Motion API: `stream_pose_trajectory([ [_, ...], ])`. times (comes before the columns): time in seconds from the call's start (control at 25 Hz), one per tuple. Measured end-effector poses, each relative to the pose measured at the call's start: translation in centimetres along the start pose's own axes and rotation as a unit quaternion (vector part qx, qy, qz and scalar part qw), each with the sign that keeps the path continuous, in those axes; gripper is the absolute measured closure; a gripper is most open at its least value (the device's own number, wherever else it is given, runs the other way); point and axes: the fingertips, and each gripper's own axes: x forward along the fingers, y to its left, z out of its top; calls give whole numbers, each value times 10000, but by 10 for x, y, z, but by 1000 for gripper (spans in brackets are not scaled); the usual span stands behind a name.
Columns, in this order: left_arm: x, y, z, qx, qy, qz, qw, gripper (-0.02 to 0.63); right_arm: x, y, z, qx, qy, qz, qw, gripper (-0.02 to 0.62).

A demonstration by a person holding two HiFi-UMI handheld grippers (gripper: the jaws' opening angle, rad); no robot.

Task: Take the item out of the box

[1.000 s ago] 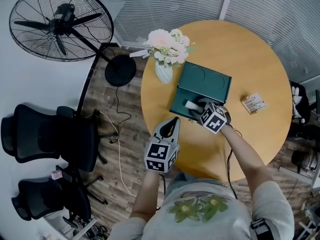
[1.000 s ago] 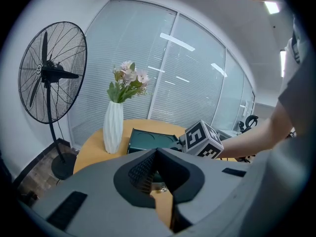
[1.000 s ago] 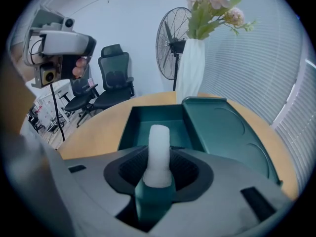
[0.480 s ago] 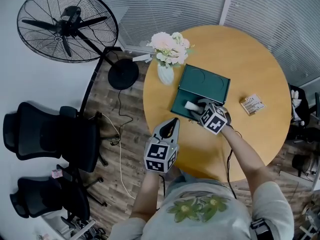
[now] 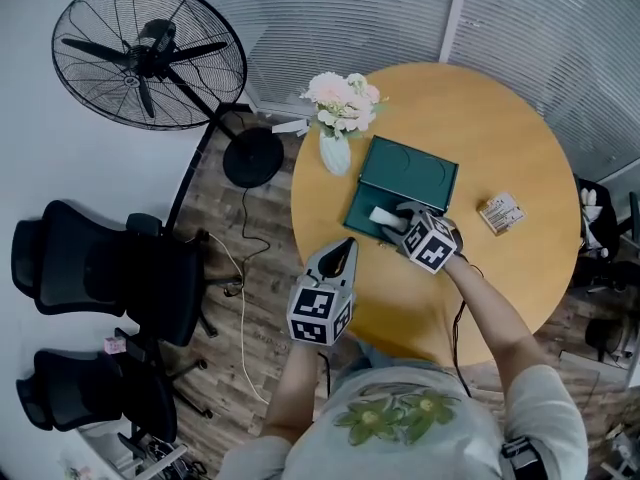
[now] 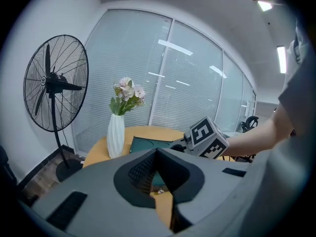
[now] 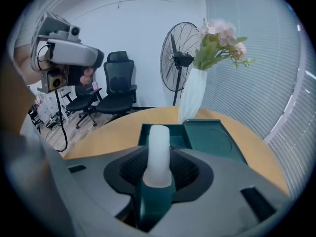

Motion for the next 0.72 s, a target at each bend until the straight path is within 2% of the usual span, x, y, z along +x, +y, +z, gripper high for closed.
stream_pose_trajectory([
  [0.44, -19, -9, 5, 61, -99, 94, 9999, 603, -29, 14, 19, 47, -379, -74, 9992, 453],
  [0.72, -33, -16, 7, 88, -168, 156, 9997, 603, -60, 23, 44, 15, -808, -166, 9966, 453],
])
